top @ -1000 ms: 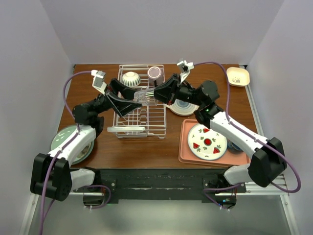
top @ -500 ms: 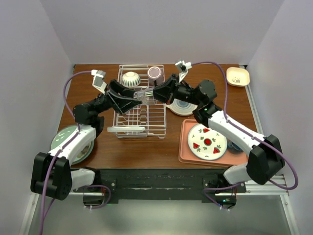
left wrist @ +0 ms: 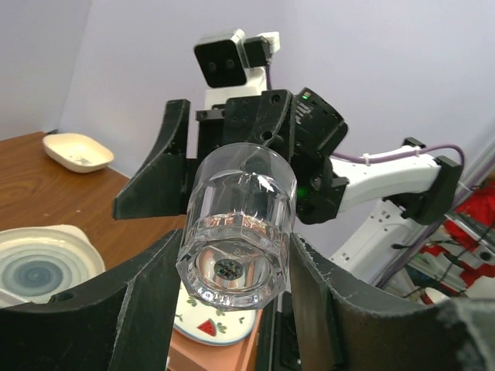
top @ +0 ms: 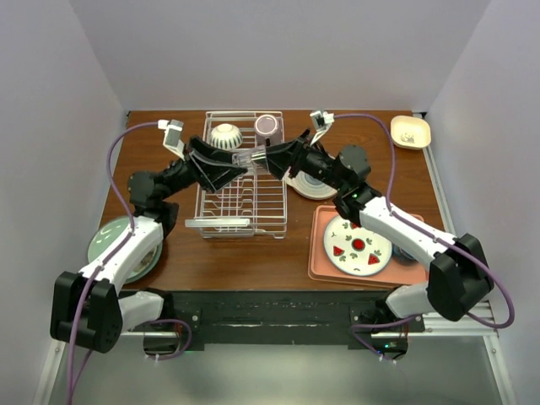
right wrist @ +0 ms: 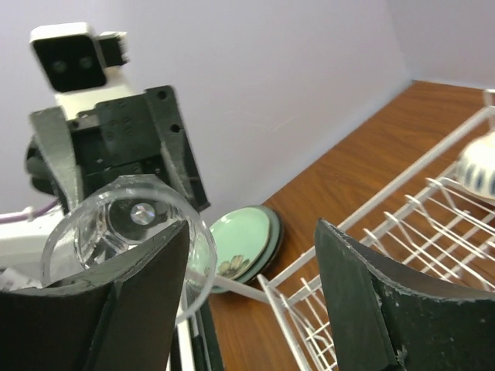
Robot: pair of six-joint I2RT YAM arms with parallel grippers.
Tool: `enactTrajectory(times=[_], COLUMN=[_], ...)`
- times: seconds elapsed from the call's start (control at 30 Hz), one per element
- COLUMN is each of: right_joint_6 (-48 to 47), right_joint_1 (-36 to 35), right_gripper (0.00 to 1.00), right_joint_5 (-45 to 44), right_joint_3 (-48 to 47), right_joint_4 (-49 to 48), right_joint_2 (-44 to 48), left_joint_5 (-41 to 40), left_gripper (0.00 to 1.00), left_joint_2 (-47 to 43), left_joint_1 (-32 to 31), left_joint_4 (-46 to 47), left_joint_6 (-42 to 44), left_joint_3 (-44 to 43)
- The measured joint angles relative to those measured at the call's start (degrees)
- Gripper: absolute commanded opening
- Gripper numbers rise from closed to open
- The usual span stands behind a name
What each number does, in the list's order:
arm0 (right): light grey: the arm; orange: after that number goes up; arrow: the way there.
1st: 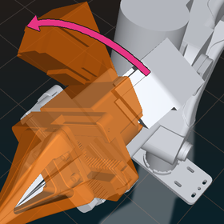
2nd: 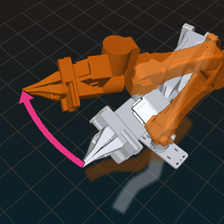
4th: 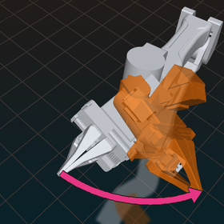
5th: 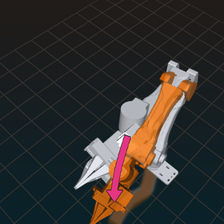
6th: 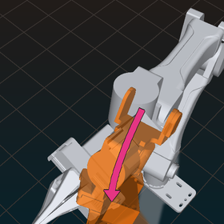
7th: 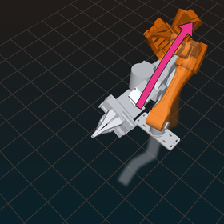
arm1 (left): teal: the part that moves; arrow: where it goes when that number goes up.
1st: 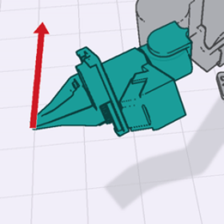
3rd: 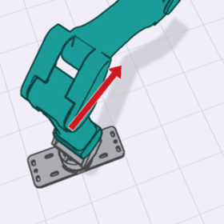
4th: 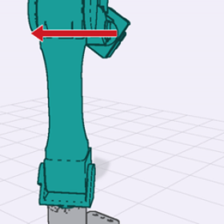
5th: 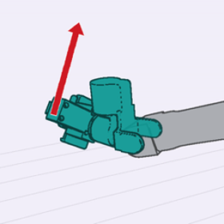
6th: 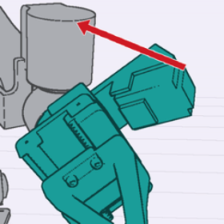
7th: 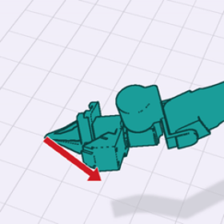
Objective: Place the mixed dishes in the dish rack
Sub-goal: Pass the cup from the right arm to the left, then place the cup upside down on the dish rack
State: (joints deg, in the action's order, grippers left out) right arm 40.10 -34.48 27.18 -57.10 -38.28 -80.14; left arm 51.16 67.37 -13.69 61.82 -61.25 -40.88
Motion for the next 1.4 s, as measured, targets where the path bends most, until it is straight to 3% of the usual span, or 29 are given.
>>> enactTrajectory(times=[0.2, 0.43, 0.57, 0.77, 1.07, 1.4], right_joint_6=[0.3, -0.5, -0.8, -1.6, -3.5, -4.3], right_joint_1=[2.5, 3.9, 3.9, 4.0, 4.0, 4.0], right_gripper=[0.76, 0.75, 0.74, 0.74, 0.74, 0.74], right_joint_5=[-8.9, -24.3, -33.8, -41.1, -46.6, -48.7], right_joint_3=[4.1, 4.4, 4.4, 4.4, 4.4, 4.4], right_joint_4=[2.3, 11.9, 19.6, 27.4, 33.2, 34.7], right_joint_2=[5.0, 11.1, 12.1, 12.1, 13.6, 15.2], left_joint_5=[-4.1, -10.0, -14.4, -25.2, -43.2, -54.5], left_gripper=[0.00, 0.00, 0.00, 0.00, 0.00, 0.00], left_joint_2=[-0.5, 1.2, 5.8, 17.4, 34.2, 42.9], left_joint_1=[0.0, 0.0, -0.4, -5.6, -12.6, -18.1], left_joint_4=[-13.2, -33.3, -45.5, -64.3, -82.6, -90.9], left_joint_6=[9.0, 23.5, 32.7, 44.6, 51.5, 53.9], left_joint_3=[-4.1, -12.6, -19.9, -33.6, -46.6, -57.0])
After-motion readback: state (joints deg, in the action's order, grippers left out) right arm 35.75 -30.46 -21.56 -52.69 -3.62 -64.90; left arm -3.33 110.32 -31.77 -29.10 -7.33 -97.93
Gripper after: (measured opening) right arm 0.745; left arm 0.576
